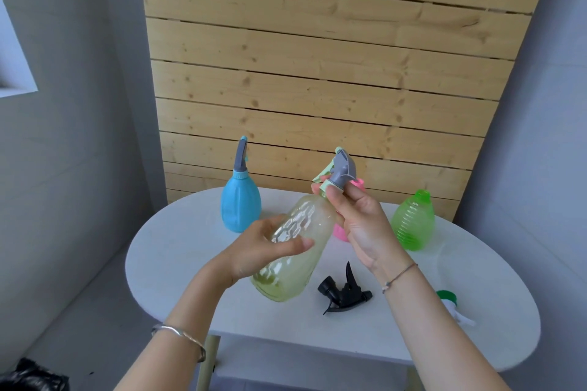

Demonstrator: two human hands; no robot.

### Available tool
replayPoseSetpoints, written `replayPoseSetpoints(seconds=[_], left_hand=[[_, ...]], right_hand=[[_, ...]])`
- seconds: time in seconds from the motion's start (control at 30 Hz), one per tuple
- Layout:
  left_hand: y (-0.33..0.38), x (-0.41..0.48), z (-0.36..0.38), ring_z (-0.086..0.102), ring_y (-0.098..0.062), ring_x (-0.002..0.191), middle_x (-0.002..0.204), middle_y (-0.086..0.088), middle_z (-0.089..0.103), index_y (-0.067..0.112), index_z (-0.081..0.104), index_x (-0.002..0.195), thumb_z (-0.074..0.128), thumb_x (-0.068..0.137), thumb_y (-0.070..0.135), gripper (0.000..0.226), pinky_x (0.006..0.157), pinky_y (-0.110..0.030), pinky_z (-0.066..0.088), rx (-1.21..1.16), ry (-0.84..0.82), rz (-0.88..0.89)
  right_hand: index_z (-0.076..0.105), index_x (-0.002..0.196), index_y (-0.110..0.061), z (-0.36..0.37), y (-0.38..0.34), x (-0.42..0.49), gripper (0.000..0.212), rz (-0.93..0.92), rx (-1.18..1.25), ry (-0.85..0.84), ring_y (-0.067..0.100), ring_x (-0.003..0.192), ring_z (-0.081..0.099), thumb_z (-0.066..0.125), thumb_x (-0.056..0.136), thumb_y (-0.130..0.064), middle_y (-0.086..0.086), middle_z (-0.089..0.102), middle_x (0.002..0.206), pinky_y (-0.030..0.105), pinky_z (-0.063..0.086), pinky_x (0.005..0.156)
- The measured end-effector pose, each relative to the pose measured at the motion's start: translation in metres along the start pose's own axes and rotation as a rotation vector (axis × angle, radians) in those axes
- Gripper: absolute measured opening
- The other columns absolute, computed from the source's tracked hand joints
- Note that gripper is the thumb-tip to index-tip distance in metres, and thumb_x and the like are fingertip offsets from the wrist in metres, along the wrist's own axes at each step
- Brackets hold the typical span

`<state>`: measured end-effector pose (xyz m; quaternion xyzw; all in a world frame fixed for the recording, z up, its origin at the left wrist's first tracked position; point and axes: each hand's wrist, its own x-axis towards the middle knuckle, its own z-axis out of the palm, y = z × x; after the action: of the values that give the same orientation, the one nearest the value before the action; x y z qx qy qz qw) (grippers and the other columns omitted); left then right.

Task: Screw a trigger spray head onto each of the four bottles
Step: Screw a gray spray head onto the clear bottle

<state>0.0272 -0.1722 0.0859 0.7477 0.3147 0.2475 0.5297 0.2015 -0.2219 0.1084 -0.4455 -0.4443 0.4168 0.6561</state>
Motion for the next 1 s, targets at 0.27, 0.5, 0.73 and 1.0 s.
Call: replayPoseSetpoints(seconds=[0.27,0.5,0.73,1.0], left_hand=[[-0.004,0.0,0.004,0.065,-0.005,0.086,0.096,0.005,0.072,0.032,0.067,0.1,0.071,0.063,0.059,0.046,0.07,-0.01,0.049,0.005,0.111,0.059],[-0.018,0.001,-0.011,0.06,0.005,0.096,0.109,0.016,0.066,0.043,0.057,0.115,0.073,0.071,0.054,0.048,0.075,-0.011,0.049,0.038,0.125,0.024],[-0.043,0.015,-0.039,0.047,-0.016,0.121,0.137,0.004,0.048,0.028,0.035,0.14,0.059,0.084,0.049,0.064,0.096,-0.034,0.046,0.178,0.351,-0.111],[-0.056,0.027,-0.044,0.049,-0.02,0.125,0.14,0.001,0.049,0.024,0.033,0.142,0.054,0.088,0.049,0.063,0.101,-0.034,0.041,0.49,0.346,-0.159]], right_hand=[[0.073,0.098,-0.022,0.007,0.004,0.0,0.036,-0.052,-0.019,0.097,0.02,0.113,0.065,0.073,0.067,-0.041,0.001,0.076,0.104,0.046,0.042,0.107],[0.069,0.104,-0.02,0.01,0.011,0.009,0.044,-0.097,-0.163,0.023,0.007,0.104,0.068,0.075,0.065,-0.039,-0.004,0.076,0.104,0.03,0.049,0.101],[0.066,0.099,-0.029,0.009,-0.002,0.067,0.024,-0.255,-0.338,0.11,0.003,0.097,0.067,0.073,0.081,-0.015,-0.01,0.071,0.101,0.019,0.049,0.092],[0.063,0.104,-0.016,0.01,0.025,0.114,0.024,-0.185,-0.583,0.09,0.023,0.105,0.063,0.071,0.081,-0.012,0.003,0.068,0.102,0.033,0.047,0.097]])
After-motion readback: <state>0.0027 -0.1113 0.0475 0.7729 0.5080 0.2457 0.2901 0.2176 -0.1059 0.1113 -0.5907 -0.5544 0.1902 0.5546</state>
